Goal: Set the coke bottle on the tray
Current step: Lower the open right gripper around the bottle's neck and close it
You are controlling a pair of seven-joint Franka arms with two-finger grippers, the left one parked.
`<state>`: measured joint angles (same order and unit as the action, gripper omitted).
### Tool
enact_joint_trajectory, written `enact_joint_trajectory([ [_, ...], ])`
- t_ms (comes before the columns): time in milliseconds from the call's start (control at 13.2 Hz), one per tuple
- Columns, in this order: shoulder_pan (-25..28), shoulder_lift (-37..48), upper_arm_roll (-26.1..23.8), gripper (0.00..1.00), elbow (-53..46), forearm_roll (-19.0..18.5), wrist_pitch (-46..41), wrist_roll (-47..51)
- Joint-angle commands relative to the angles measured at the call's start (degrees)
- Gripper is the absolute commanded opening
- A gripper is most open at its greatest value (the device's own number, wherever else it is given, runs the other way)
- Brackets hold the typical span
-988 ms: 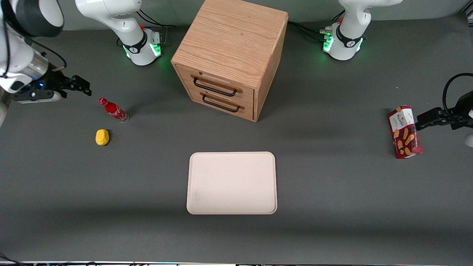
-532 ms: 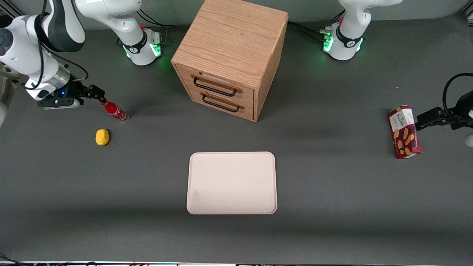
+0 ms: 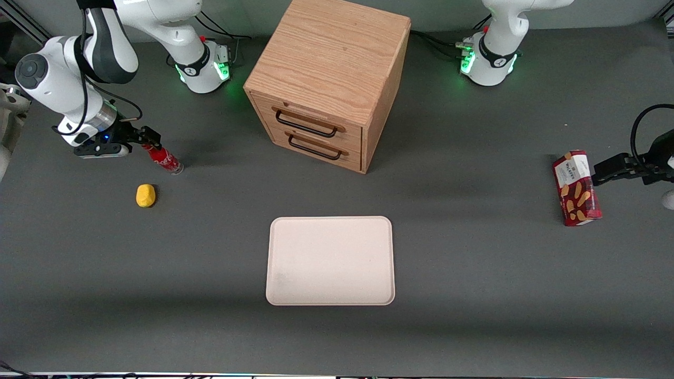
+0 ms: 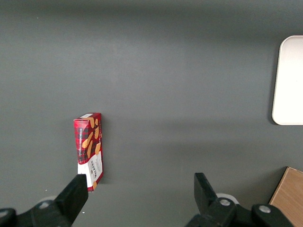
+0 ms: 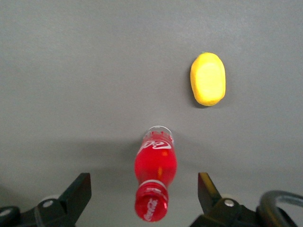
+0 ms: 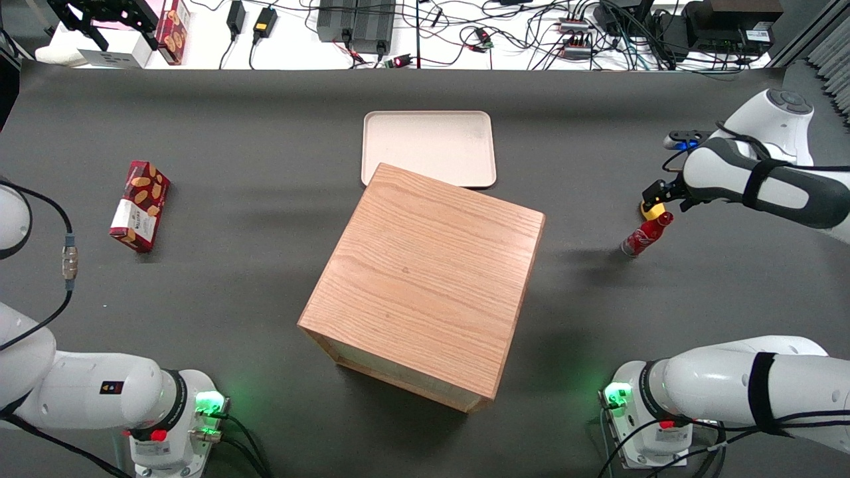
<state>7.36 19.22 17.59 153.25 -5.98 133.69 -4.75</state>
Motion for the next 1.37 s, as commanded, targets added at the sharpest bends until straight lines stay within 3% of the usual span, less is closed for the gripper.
enact_joint_trajectory([
  [0, 0.73, 0.02, 1.92, 1.00, 0.91, -2.11, 1.58, -0.78],
  [608, 0.73, -0.06, 2.37, 0.97, 1.52, -2.11, 0.18, -0.17],
  [760, 0.82, 0.02, 2.28, 0.69, 1.35, -2.11, -0.62, -0.08],
  [988, 0.90, 0.11, 1.84, 0.34, 0.91, -2.11, -2.55, 0.18],
  [1292, 0.90, 0.29, 1.66, 0.02, -0.40, -2.11, -4.57, 0.18],
])
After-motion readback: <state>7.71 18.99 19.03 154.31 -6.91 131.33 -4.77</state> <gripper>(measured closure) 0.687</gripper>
